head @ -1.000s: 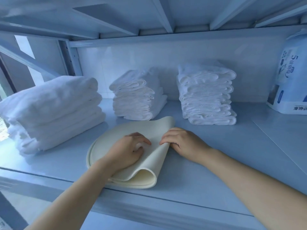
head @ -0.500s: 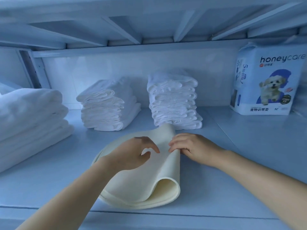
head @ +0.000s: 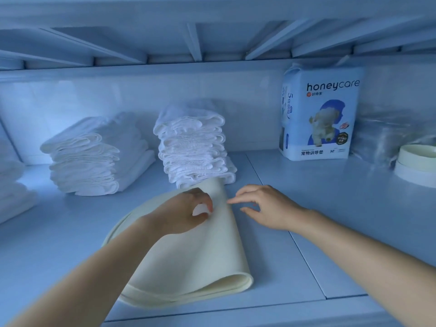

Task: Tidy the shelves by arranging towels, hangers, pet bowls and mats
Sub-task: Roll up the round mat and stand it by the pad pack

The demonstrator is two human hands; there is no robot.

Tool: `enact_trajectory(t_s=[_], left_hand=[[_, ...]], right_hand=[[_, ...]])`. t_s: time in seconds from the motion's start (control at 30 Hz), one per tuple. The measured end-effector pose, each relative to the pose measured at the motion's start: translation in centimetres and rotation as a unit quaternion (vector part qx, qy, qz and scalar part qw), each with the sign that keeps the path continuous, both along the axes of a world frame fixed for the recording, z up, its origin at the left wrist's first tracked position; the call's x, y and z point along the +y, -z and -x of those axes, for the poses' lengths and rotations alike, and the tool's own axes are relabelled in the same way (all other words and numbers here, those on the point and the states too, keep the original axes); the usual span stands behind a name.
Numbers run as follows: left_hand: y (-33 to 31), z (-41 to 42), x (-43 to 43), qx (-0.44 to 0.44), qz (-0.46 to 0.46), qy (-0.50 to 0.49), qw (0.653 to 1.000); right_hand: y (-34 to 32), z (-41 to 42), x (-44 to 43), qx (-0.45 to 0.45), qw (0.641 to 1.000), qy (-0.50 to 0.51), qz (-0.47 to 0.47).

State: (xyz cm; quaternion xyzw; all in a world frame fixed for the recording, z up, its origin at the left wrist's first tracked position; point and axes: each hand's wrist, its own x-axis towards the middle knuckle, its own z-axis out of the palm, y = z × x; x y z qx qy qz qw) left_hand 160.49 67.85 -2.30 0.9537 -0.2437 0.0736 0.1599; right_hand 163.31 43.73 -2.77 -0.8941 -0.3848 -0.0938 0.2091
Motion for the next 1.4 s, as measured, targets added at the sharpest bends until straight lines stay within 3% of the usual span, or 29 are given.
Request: enact_trajectory(t_s=[0.37,0.6,0.87,1.13,1.4], left_hand=[[-1.6,-4.4,0.1,0.002,-0.022,0.082,0.996],[-1.1,-6.6,-0.3,0.042,-0.133,0.167,0.976],[-1.7,-6.9,-0.8,0.031,-0.13,0.203,0.97],[-1.5,-7.5,-1.1,-0.009,-0.11,0.201,0.973],[-1.8,-7.9,-2.5,-0.122,-0.107,0.184,0.969]], right_hand=[[-1.5,2.3,2.2,0.009,0.991,0.13,0.036],[-1.6,4.5,3.8,0.003,0.976,0.208,0.057],[-1.7,4.9,5.2,0.056,0.964,0.258,0.03],[-1.0,4.9,5.5,0.153,0.945,0.288,-0.001],[-2.2,3.8,3.2,0.204,0.933,0.294,-0.045]])
